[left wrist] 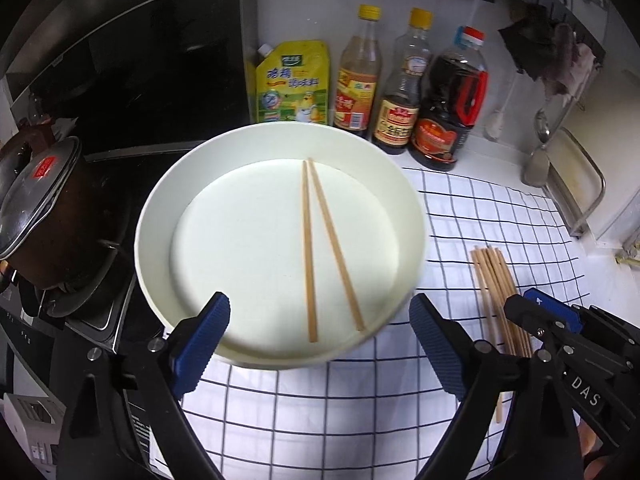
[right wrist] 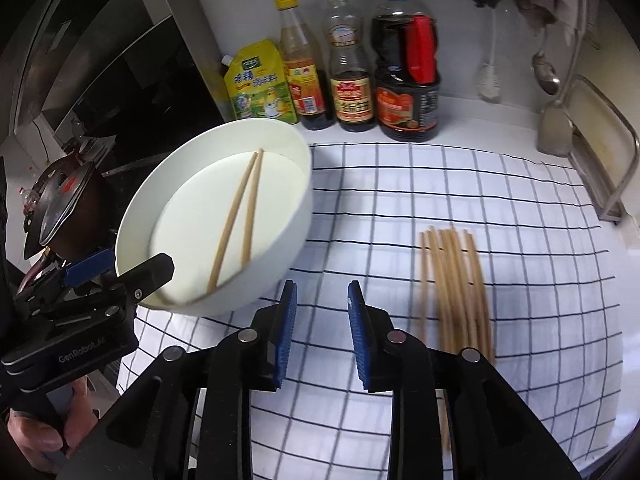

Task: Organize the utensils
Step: 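Move both open tools back to the chopstick bundle, then close the left tool on one chopstick while the right tool grasps another, then carry both held chopsticks over the white bowl, then open the left tool into the bowl while the right tool releases its chopstick, then move both open tools away from the bowl back to the bundle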

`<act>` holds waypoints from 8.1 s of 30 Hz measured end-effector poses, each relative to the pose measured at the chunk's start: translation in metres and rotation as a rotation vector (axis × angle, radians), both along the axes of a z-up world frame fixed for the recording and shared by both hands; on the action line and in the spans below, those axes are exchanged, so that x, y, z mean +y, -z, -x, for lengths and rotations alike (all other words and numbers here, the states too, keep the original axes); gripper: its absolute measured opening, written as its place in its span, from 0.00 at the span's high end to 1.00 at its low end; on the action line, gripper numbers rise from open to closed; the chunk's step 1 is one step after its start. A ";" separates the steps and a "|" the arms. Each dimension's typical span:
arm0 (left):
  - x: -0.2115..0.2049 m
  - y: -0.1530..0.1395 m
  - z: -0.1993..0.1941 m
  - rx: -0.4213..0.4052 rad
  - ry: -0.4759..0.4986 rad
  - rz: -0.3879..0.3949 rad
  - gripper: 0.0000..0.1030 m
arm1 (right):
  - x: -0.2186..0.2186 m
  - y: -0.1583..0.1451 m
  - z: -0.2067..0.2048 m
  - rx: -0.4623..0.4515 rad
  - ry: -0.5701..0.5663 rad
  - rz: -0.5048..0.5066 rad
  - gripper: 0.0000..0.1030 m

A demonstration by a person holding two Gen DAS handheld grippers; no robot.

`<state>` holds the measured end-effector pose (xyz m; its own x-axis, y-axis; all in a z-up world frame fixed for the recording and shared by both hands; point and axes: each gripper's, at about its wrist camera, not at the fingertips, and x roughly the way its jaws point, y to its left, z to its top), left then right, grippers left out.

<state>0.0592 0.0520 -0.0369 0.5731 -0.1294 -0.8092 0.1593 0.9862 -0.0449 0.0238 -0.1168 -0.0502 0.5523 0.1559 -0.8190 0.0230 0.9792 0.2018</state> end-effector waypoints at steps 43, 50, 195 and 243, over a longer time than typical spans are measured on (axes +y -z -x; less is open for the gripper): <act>-0.144 0.094 0.042 0.088 0.047 -0.060 0.09 | -0.141 0.101 0.035 0.104 0.044 0.118 0.57; -0.145 0.103 0.040 0.105 0.023 -0.044 0.09 | -0.139 0.106 0.034 0.098 0.004 0.144 0.56; 0.046 0.001 -0.041 0.014 0.017 0.030 0.39 | 0.020 0.000 -0.038 -0.056 -0.032 -0.027 0.71; -0.133 0.069 0.038 0.116 0.113 0.018 0.35 | -0.135 0.107 0.038 0.061 0.049 0.044 0.69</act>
<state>0.0214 -0.0808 -0.1059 0.4566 -0.2030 -0.8662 0.2623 0.9611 -0.0869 -0.0145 -0.2522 -0.1570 0.5071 0.0930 -0.8568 0.0816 0.9845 0.1552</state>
